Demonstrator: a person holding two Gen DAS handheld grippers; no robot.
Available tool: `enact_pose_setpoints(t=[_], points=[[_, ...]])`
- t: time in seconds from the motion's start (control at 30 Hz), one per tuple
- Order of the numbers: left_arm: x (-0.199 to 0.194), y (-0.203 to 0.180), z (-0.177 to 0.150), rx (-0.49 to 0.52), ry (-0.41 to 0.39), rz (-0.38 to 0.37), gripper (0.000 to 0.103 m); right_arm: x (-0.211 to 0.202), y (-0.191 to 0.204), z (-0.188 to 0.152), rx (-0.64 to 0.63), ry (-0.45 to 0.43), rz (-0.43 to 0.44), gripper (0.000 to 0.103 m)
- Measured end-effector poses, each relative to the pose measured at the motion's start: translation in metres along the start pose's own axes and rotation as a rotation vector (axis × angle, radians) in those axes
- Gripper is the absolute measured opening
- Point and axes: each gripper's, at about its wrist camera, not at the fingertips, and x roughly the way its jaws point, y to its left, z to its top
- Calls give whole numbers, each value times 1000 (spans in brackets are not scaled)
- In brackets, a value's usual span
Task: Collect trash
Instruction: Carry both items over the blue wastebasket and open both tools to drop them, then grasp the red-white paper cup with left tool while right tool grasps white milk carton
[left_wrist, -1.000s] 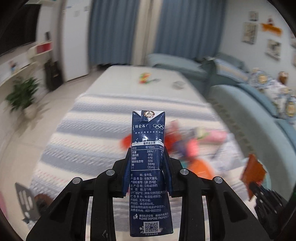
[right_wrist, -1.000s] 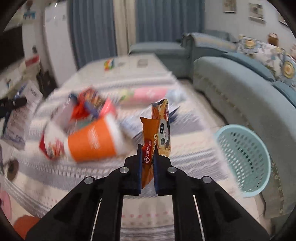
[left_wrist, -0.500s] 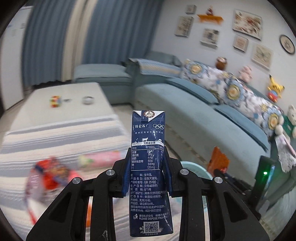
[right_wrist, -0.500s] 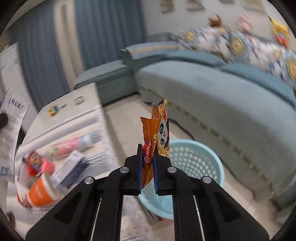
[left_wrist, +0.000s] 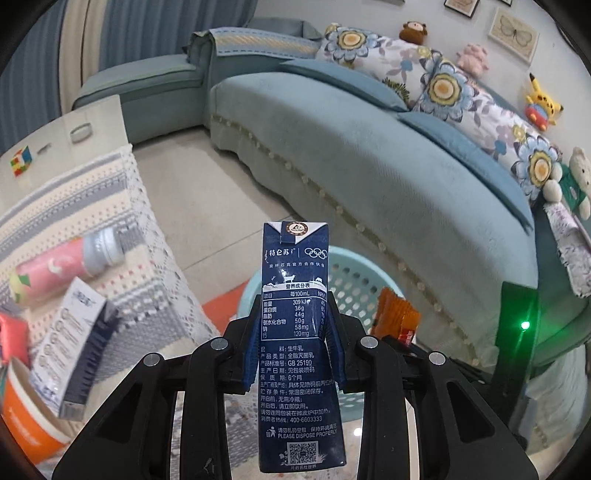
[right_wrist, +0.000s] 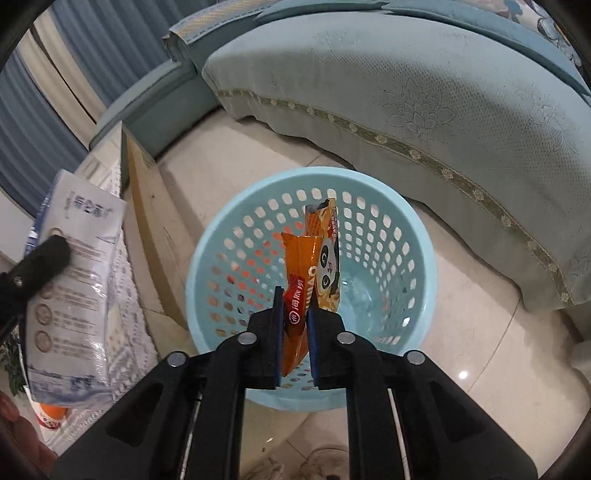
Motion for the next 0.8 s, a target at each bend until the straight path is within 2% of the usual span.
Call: enact_pose_setpoints(t=[0.07, 0.1, 0.17, 0.23, 0.3, 0.33, 0.5, 0.67, 0.73, 0.8], points=[[5, -2, -2, 9, 2, 5, 36, 3, -2, -1, 3, 14, 5, 14], [7, -2, -3, 12, 9, 4, 48, 3, -2, 0, 5, 19, 7, 15], [5, 1, -4, 7, 4, 9, 57, 4, -3, 2, 8, 22, 14, 20], [0, 2, -6, 8, 0, 10, 57, 1, -4, 1, 9, 11, 19, 28], [-8, 4, -7, 9, -4, 12, 57, -4, -6, 1, 9, -11, 19, 49], [-12, 6, -7, 12, -8, 13, 57, -7, -6, 0, 7, -26, 18, 51], [-46, 22, -16, 14, -46, 35, 57, -23, 3, -1, -3, -76, 58, 51], [-103, 48, -26, 1, -117, 58, 58, -64, 38, -10, -97, -247, 61, 51], [-130, 64, -32, -32, -153, 57, 64, -84, 63, -18, -166, -326, 70, 51], [-160, 82, -39, -50, -202, 89, 67, -98, 89, -27, -225, -370, 98, 52]])
